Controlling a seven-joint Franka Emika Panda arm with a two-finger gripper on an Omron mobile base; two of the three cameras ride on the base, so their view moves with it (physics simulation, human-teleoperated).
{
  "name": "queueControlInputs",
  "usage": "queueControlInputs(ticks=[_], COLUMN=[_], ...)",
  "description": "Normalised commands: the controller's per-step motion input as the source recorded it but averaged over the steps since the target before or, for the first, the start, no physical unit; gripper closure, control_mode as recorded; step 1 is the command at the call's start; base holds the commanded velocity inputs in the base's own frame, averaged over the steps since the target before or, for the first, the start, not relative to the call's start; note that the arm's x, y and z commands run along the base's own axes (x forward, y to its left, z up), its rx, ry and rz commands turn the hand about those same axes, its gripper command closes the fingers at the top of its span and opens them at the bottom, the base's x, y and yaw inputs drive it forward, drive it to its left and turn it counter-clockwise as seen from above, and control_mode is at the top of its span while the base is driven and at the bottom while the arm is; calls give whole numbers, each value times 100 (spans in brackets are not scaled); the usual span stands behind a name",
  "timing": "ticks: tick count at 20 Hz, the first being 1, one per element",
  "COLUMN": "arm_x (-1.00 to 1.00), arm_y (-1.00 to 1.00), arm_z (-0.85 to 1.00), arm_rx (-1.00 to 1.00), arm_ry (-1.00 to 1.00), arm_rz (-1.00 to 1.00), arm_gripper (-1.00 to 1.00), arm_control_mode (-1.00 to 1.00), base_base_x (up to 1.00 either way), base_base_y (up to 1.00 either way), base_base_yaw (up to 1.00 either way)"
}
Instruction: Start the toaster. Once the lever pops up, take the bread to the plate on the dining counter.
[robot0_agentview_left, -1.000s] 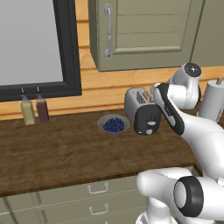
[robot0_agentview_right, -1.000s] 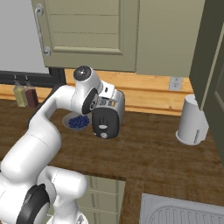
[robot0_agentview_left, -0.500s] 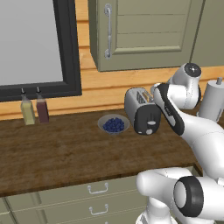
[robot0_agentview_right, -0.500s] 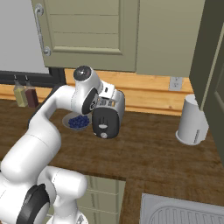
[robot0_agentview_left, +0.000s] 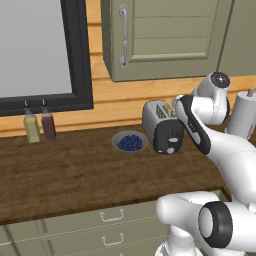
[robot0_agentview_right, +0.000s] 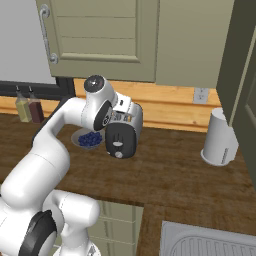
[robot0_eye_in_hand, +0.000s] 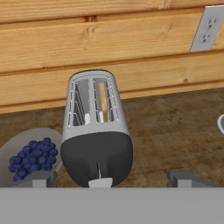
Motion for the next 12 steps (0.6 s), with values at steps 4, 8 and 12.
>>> queueControlInputs(ticks=[4, 8, 12], arm_x=[0, 0, 0], arm_y=[0, 0, 0], arm_z=[0, 0, 0], arm_rx=[0, 0, 0], arm_ry=[0, 0, 0], arm_rz=[0, 0, 0], arm_gripper=[-100, -100, -100], arm_control_mode=[-100, -100, -100], base_base_x=[0, 0, 0], base_base_y=[0, 0, 0], base_base_yaw=[0, 0, 0])
